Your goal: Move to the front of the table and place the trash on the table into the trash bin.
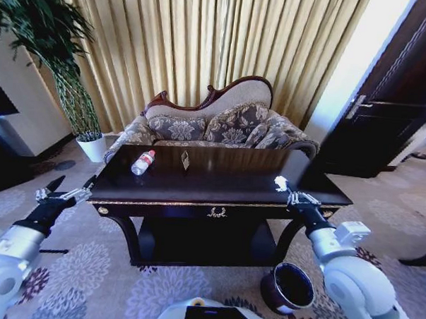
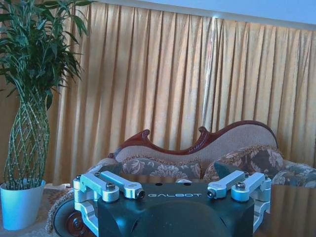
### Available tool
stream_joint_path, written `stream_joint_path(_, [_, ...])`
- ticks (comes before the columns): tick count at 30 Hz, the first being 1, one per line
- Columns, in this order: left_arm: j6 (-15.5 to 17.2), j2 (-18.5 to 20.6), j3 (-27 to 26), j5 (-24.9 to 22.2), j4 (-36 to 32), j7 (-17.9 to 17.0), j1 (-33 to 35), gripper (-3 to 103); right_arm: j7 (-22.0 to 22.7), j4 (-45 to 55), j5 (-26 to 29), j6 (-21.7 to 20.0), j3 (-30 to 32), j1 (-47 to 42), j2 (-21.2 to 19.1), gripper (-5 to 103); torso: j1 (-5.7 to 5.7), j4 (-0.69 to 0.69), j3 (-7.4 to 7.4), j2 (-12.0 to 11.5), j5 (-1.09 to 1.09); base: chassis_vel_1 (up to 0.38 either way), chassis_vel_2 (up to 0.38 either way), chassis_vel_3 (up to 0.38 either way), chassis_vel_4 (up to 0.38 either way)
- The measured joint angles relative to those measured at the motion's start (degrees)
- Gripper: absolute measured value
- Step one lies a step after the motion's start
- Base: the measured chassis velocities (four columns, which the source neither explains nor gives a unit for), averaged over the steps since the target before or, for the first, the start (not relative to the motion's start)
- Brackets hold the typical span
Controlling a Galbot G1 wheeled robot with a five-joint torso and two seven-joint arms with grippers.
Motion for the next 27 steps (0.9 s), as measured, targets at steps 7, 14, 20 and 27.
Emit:
stream_joint_path(7, [0.06, -0.25, 0.00, 0.08, -0.48, 0.02, -0.01, 100, 0.00, -0.01, 0.01, 0.10, -0.09, 0.08, 0.28, 0, -0.01, 0.00, 0.00, 0.01, 0.00, 0.125, -0.126, -0.124, 0.121])
stream_joint_path(14, [0.10, -0.75, 0.06, 0.24, -0.88, 0.04, 0.15, 100, 0.00, -0.05, 0.01, 0.24, -0.11, -0.02, 0.41, 0, -0.01, 0.00, -0.01, 0.01, 0.00, 0.157, -0.138, -0.143, 0.140])
stream_joint_path(20, [0.10, -0.97, 0.06, 0.26, -1.01, 0.11, 0.23, 100, -0.01, -0.05, -0.14, 0.26, -0.38, -0.04, 0.46, 0, -0.01, 0.00, 0.00, 0.00, 0.00, 0.137, -0.129, -0.142, 0.135])
stream_joint_path(27, [0.10, -1.11, 0.05, 0.26, -1.23, 0.17, 0.30, 100, -0.02, -0.74, -1.10, 0.44, -1.63, -0.05, 0.94, 0, -0.02, 0.00, -0.01, 0.01, 0.00, 0.147, -0.132, -0.140, 0.131])
